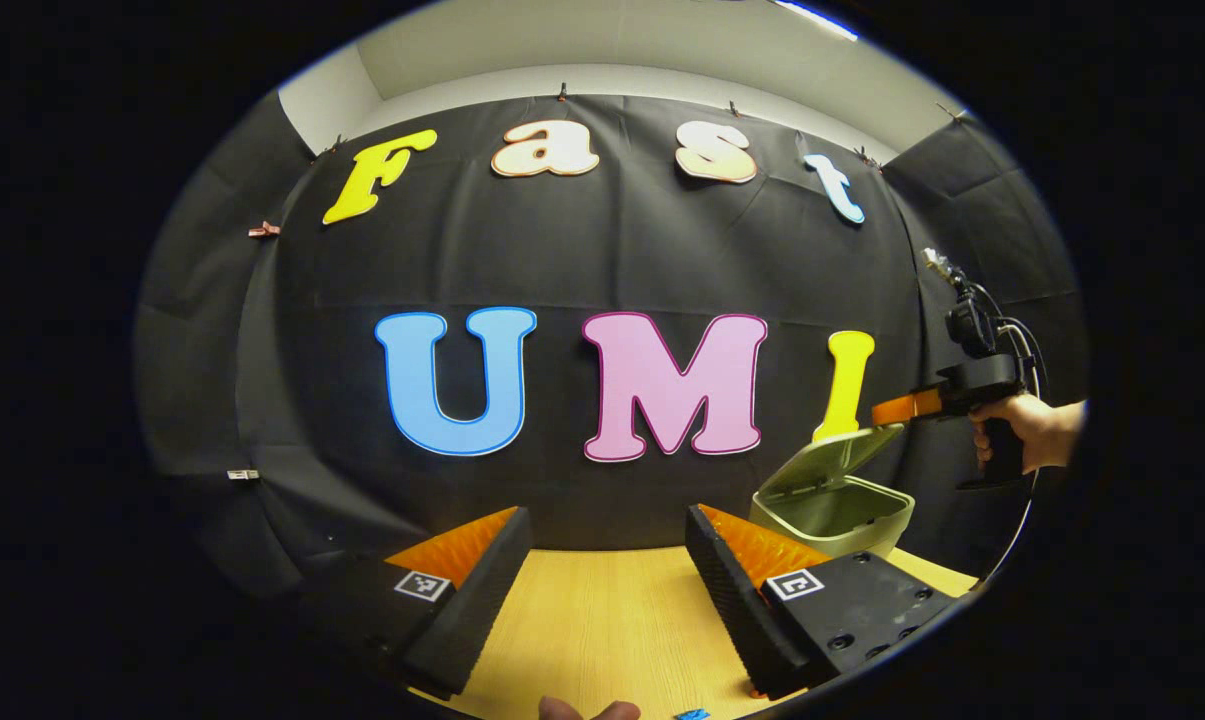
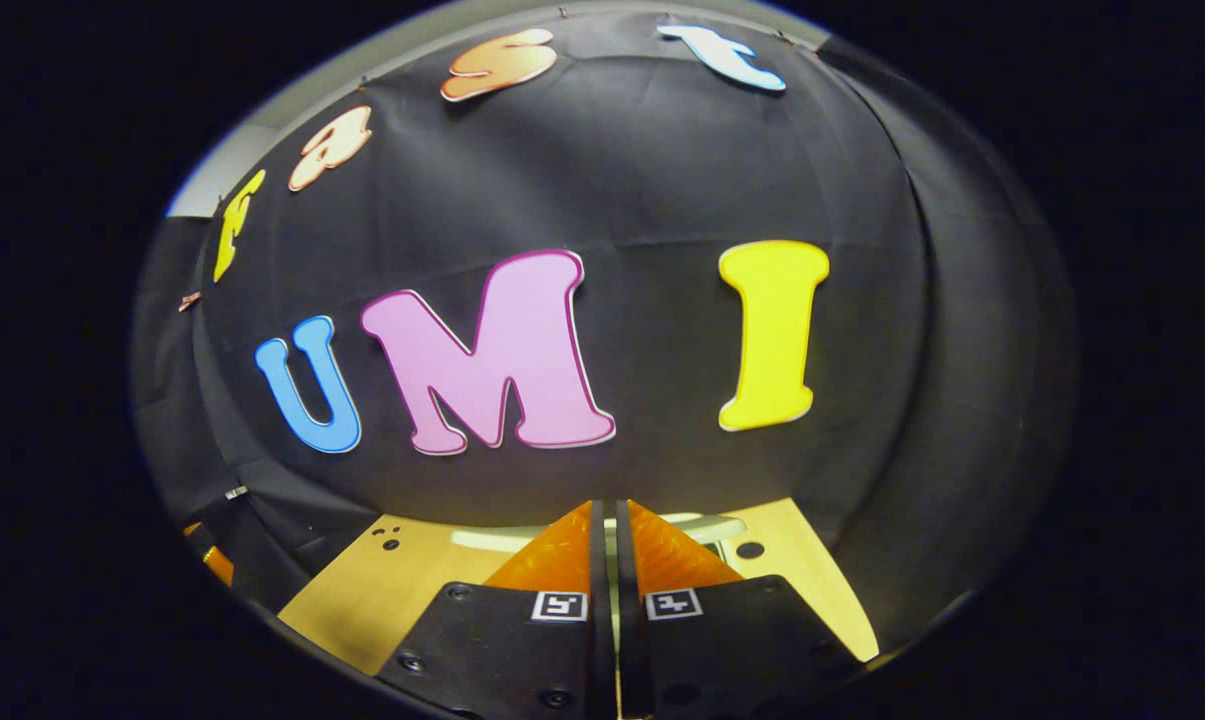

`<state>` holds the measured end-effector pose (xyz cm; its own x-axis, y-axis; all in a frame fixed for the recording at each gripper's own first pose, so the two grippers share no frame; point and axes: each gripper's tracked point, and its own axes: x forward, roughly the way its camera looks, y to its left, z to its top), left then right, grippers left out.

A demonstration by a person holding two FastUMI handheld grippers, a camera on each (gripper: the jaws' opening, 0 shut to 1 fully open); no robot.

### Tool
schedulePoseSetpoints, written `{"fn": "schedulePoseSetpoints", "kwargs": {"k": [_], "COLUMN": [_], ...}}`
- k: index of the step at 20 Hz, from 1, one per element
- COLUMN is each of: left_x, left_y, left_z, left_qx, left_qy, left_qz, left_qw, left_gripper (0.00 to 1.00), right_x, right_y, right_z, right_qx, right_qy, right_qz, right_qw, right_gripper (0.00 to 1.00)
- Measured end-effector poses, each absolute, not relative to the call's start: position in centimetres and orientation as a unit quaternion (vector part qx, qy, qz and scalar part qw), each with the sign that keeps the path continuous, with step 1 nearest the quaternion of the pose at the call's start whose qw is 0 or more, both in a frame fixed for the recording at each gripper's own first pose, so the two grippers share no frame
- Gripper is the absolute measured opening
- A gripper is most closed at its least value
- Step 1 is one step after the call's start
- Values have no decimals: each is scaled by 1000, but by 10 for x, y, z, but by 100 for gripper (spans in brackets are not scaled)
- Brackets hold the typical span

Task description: Press the lid of the desktop garbage bin to open it, pick up the crumpled paper on the desktop and throw it into the bin, then pick up the pop can on the desktop and drop it into the bin, and finally close the garbage bin lid.

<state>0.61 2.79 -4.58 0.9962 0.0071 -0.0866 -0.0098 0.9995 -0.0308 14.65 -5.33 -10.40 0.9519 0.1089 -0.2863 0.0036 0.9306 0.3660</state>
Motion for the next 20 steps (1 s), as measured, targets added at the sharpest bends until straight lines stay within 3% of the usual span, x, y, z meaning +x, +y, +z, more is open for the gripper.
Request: {"fn": "schedulePoseSetpoints", "kwargs": {"k": [8, 11, 20], "left_x": [8, 5, -7], "left_y": [25, 13, -14], "left_z": [-81, -105, -203], "left_qx": [-6, -12, -19], "left_qy": [86, 111, 201], "left_qz": [-8, -31, -85], "left_qw": [996, 993, 976], "left_gripper": [99, 99, 99], "right_x": [115, 101, 57], "right_y": [-44, -38, -35], "right_z": [-64, -55, -53], "right_qx": [129, 115, 68], "right_qy": [78, 65, 54], "right_qz": [56, 66, 66], "right_qw": [987, 989, 994], "right_gripper": [29, 54, 58]}}
